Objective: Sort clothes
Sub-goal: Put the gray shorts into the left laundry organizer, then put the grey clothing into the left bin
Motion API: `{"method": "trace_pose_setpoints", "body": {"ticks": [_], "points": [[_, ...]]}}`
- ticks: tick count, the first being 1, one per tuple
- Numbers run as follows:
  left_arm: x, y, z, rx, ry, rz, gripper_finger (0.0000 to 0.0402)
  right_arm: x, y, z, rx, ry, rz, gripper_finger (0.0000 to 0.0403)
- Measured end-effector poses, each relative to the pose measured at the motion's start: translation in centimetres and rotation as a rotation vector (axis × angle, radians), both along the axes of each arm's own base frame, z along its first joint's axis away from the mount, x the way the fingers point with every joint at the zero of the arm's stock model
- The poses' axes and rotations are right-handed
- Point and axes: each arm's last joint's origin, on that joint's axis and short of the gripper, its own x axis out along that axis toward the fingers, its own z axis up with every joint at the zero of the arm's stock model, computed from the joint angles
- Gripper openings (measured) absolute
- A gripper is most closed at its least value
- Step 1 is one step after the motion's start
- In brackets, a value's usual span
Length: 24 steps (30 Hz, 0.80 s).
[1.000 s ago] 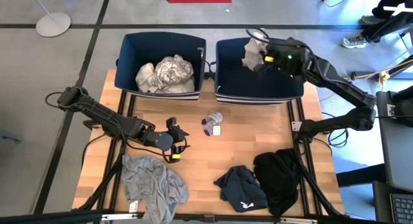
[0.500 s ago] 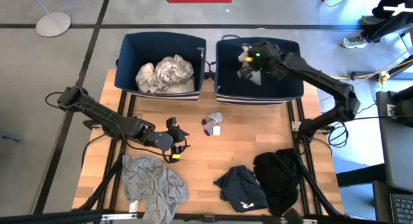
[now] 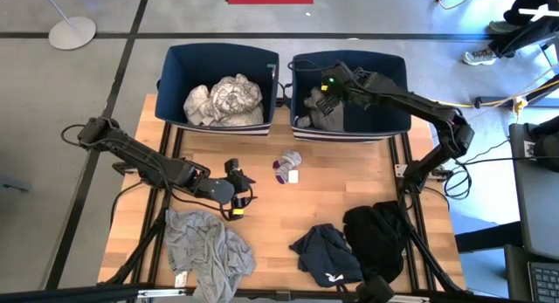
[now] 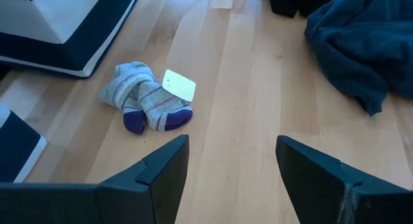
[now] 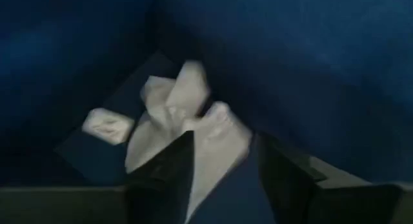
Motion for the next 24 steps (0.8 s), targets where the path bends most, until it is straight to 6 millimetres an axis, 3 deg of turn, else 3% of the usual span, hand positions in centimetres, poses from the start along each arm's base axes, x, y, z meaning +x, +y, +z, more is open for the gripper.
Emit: {"method": "trace_pose_setpoints", "body": {"ticks": [4,9,17,24], "points": [[-0.1,0.0,-0.1,0.005,0.013,0.000,0.0223,-0.3,0.3,0.9,0.006,0.002,0.006,0.0210],[-0.4,0.0,-0.4,-0.032,0.060,-0.022,0.0223,-0.2,2.3,3.9,0.014,-0.010,0.070,0.0240],[-2.1,-0.8,0.4,-0.089,0.083,-0.029,0.0223,0.0,8.3,9.4,-0.059,-0.146,0.251,0.0244],[-4.3,-1.8,1.2,-0.149,0.098,-0.036,0.0223,0.7,14.6,10.3,-0.013,-0.204,0.483,0.0244]]}}
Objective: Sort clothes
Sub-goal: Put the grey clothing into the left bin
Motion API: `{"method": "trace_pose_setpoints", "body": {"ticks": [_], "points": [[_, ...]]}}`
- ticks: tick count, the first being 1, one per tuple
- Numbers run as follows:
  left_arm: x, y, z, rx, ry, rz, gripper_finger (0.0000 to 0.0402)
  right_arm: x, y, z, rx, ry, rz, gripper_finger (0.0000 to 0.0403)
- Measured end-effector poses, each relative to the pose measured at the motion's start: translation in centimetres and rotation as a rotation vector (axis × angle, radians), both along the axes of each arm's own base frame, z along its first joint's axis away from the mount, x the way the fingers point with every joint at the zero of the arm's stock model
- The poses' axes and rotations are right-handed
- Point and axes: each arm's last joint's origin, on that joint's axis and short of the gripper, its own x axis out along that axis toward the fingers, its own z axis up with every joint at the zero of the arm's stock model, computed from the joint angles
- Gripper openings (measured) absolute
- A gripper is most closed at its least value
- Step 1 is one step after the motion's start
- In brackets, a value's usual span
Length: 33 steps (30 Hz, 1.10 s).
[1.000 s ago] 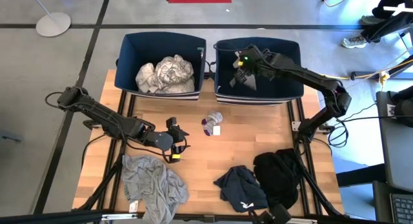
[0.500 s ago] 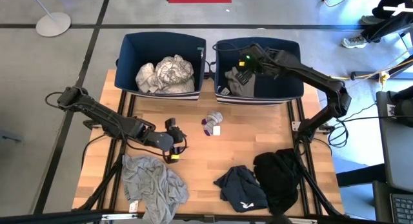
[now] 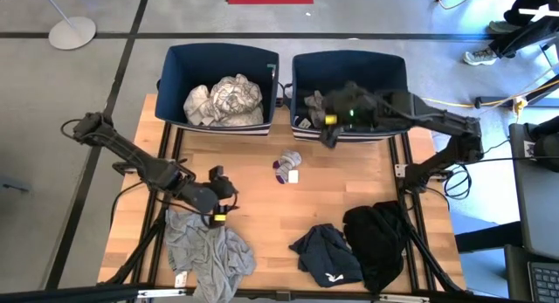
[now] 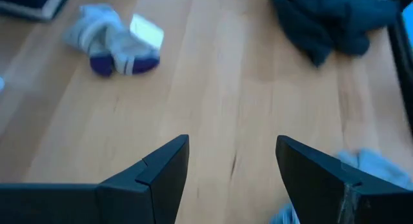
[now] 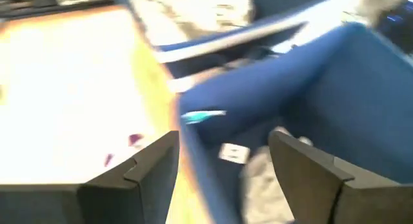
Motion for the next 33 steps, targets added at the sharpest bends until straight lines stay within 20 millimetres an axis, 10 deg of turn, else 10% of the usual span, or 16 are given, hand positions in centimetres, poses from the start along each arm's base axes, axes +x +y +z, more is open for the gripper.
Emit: {"method": "trace_pose_setpoints", "body": {"ticks": [12,33], "points": [[-3.6,-2.1,-1.1,-0.060,0.171,0.075,0.0223,4.0,10.6,-2.9,-0.002,0.026,0.334,0.0244],[-10.4,-6.1,-5.0,-0.150,0.300,0.002,0.0223,16.6,23.3,-17.6,0.181,-0.153,0.593,0.0244]]}}
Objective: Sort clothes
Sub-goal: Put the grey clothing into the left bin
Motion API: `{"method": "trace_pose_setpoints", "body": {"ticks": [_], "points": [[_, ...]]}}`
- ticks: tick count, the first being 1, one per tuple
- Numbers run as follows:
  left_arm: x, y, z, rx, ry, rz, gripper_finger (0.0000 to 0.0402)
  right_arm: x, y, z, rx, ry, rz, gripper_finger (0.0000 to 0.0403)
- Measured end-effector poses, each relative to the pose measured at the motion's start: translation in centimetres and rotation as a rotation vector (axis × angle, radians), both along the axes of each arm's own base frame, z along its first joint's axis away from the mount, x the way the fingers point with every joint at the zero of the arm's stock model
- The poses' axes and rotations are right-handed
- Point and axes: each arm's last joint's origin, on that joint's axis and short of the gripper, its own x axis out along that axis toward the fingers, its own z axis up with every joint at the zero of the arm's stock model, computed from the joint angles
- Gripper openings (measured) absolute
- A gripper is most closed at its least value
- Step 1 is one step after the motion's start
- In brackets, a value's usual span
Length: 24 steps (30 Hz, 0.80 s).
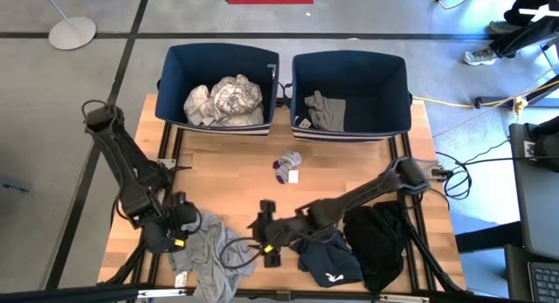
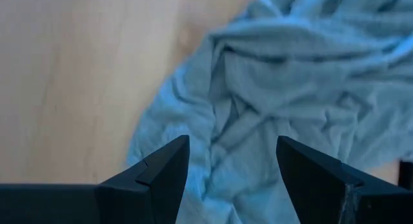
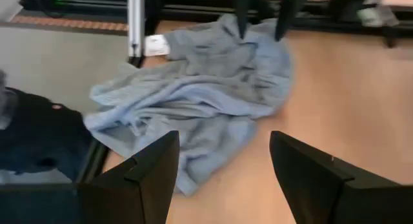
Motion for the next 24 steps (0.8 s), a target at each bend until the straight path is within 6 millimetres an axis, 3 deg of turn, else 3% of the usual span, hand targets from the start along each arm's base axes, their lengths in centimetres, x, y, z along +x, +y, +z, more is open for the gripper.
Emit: {"method": "trace_pose_setpoints", "body": {"ticks": [6,14,20,24], "points": [[-1.3,-0.5,-1.6,-0.066,0.067,-0.054,0.0223,2.0,1.1,-4.0,0.069,-0.028,0.041,0.0243],[-2.3,-1.0,-4.4,-0.052,0.226,-0.107,0.0223,3.6,1.8,-7.4,0.113,-0.077,0.053,0.0243],[-2.1,-1.4,-6.2,-0.013,0.218,-0.135,0.0223,4.1,1.8,-9.9,0.099,-0.055,0.049,0.0243],[-1.7,-1.7,-6.5,0.028,0.147,-0.150,0.0223,4.3,1.6,-10.6,0.064,-0.054,0.038,0.0243]]}}
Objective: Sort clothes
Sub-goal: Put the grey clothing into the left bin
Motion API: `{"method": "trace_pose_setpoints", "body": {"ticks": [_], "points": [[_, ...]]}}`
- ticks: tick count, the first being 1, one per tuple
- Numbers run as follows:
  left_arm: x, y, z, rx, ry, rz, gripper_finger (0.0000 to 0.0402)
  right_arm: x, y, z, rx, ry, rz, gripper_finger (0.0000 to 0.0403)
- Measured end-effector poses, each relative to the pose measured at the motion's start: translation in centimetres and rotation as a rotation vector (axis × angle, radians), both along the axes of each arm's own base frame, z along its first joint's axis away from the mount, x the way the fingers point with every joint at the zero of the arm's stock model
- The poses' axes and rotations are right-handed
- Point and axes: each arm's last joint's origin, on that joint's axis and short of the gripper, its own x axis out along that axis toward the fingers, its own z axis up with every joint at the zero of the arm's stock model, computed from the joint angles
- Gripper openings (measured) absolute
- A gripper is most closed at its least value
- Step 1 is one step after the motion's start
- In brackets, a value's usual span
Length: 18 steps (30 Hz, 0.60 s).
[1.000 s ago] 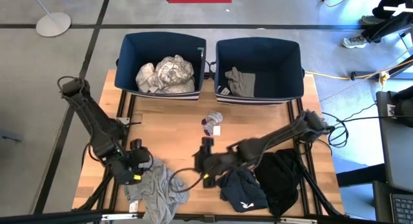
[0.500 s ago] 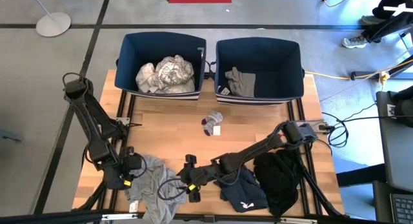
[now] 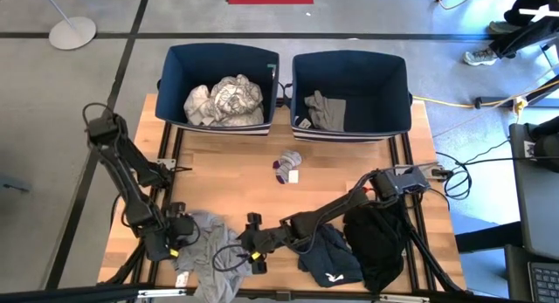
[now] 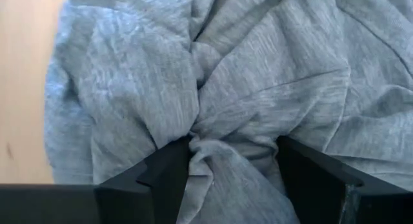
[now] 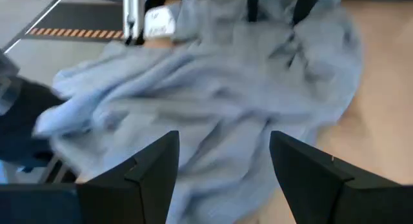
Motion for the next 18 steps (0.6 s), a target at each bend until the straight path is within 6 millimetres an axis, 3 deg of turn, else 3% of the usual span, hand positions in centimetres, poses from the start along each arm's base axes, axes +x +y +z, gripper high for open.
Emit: {"method": "trace_pose_setpoints", "body": {"ticks": [6,18], "points": [[1.0,-0.1,-0.1,0.060,-0.189,-0.019,0.0223,0.4,-0.8,-0.8,-0.074,-0.011,-0.037,0.0243],[3.9,-0.5,-1.3,0.102,-0.262,-0.046,0.0223,0.7,-1.4,-1.2,-0.048,0.000,-0.052,0.0252]]}}
